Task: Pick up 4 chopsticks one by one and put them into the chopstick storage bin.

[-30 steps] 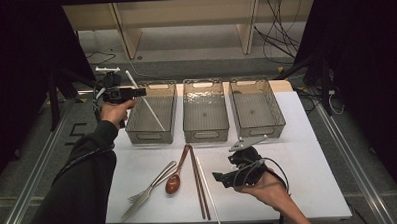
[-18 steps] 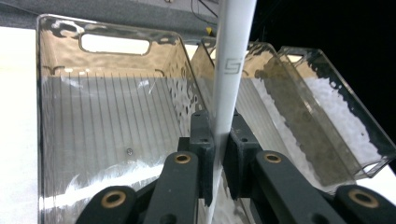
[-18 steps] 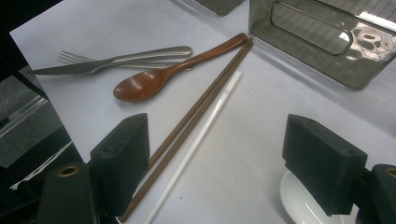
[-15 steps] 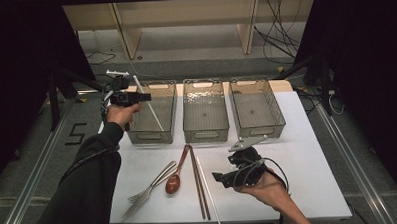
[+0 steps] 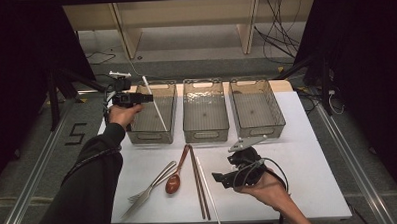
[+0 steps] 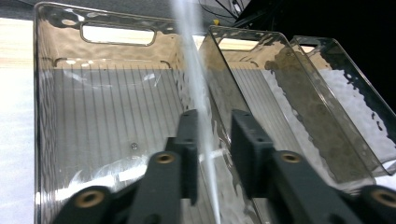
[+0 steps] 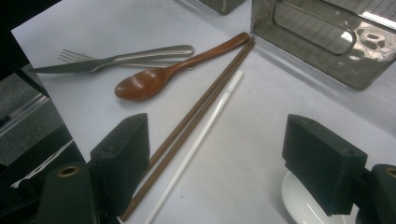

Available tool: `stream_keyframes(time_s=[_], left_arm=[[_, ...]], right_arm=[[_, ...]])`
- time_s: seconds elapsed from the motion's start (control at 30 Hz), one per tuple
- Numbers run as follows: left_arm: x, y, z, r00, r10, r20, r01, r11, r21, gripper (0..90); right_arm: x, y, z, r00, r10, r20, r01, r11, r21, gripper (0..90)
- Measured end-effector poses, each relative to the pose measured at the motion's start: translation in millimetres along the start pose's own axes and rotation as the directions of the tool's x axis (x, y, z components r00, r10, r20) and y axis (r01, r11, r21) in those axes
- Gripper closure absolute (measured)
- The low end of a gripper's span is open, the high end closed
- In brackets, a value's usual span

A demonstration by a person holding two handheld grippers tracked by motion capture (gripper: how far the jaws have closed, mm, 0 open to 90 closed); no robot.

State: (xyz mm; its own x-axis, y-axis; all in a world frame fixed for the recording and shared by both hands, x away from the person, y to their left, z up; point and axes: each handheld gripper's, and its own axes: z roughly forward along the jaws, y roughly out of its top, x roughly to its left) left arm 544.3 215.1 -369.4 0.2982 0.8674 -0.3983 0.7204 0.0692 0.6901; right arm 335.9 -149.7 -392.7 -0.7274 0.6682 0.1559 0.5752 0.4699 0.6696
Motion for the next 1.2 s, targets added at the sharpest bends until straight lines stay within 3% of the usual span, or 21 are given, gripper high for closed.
stream_keyframes(time_s=[0.17, 0.37, 0.5, 0.63, 0.77, 1.03, 1.13, 1.2], left_arm=[[-3.0, -0.6, 2.5, 0.9996, 0.007, -0.026, -0.006, 0.9999, 0.015, 47.8], [-11.2, -3.5, -8.2, 0.9988, 0.019, 0.044, -0.018, 0.9998, -0.011, 33.4], [-23.6, -10.8, -23.6, 0.9940, 0.072, 0.083, -0.068, 0.9966, -0.045, 26.1], [-37.4, -22.7, -41.0, 0.9832, 0.133, 0.125, -0.124, 0.9893, -0.078, 22.0], [-47.4, -37.9, -58.7, 0.9713, 0.162, 0.174, -0.144, 0.9834, -0.111, 19.8], [-60.9, -79.0, -77.8, 0.9512, 0.223, 0.213, -0.201, 0.9721, -0.121, 18.8], [-68.4, -99.1, -78.3, 0.9388, 0.257, 0.229, -0.236, 0.9648, -0.115, 18.6], [-72.6, -111.9, -77.4, 0.9272, 0.288, 0.239, -0.270, 0.9570, -0.107, 18.1]], right_arm=[[0.2, -0.1, -0.2, 1.0000, 0.001, 0.001, -0.001, 1.000, -0.002, 24.1], [0.2, -0.2, -0.1, 1.0000, 0.007, 0.006, -0.007, 1.000, -0.001, 23.9], [1.3, -0.2, 1.3, 0.9999, 0.011, 0.005, -0.011, 1.000, 0.013, 24.4], [4.0, -0.1, 4.4, 0.9999, 0.007, 0.015, -0.007, 1.000, 0.030, 25.4], [6.0, -0.1, 8.2, 0.9996, 0.000, 0.029, -0.002, 0.999, 0.055, 26.9], [13.8, -2.5, 23.2, 0.9988, -0.026, 0.042, 0.020, 0.991, 0.131, 28.8], [18.6, -4.1, 29.9, 0.9980, -0.043, 0.047, 0.034, 0.985, 0.168, 29.8], [21.7, -5.1, 34.1, 0.9972, -0.057, 0.050, 0.046, 0.981, 0.189, 30.3]])
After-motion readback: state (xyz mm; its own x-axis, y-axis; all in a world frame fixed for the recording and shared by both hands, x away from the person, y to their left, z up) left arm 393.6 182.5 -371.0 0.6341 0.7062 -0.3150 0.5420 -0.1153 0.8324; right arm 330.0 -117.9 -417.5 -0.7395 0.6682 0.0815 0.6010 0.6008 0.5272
